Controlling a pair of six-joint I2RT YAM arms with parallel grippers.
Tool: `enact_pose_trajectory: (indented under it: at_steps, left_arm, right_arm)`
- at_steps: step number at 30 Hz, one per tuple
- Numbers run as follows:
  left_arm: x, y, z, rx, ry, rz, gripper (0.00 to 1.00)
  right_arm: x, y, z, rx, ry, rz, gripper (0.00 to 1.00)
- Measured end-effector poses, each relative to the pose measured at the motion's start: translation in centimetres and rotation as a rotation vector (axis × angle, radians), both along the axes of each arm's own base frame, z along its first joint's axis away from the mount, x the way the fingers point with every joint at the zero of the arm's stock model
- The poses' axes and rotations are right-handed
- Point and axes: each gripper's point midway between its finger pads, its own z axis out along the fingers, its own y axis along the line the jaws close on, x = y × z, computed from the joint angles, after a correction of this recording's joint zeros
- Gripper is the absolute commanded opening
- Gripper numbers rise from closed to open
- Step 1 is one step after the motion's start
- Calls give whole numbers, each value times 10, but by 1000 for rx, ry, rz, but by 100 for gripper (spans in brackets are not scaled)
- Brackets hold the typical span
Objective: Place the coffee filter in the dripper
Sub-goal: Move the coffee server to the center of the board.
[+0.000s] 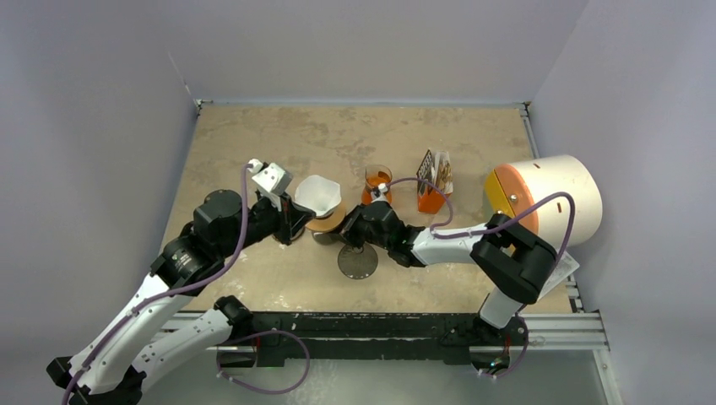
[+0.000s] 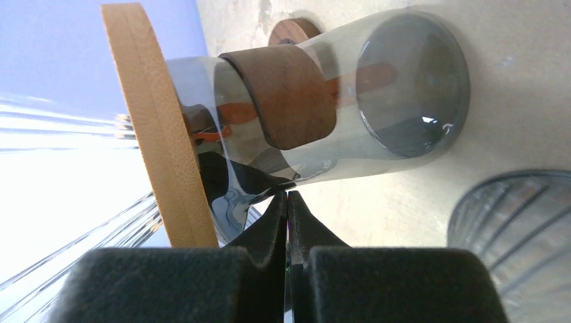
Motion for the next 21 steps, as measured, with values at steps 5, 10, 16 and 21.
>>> enact_pose_trajectory:
  at_steps: [5, 10, 16, 21]
  left_arm:
    - [-1, 1, -1, 0, 0, 0, 0]
    - [-2, 2, 1, -6, -8, 1, 0]
    - [-4, 4, 4, -14, -19, 4, 0]
    - [-6, 6, 4, -18, -21, 4, 0]
  right_arm:
    - [12, 11, 5, 3, -12, -16, 0]
    - [19, 15, 4, -9, -14, -32, 0]
    - [36, 22, 1, -19, -17, -59, 0]
    - [49, 29, -2, -35, -16, -75, 0]
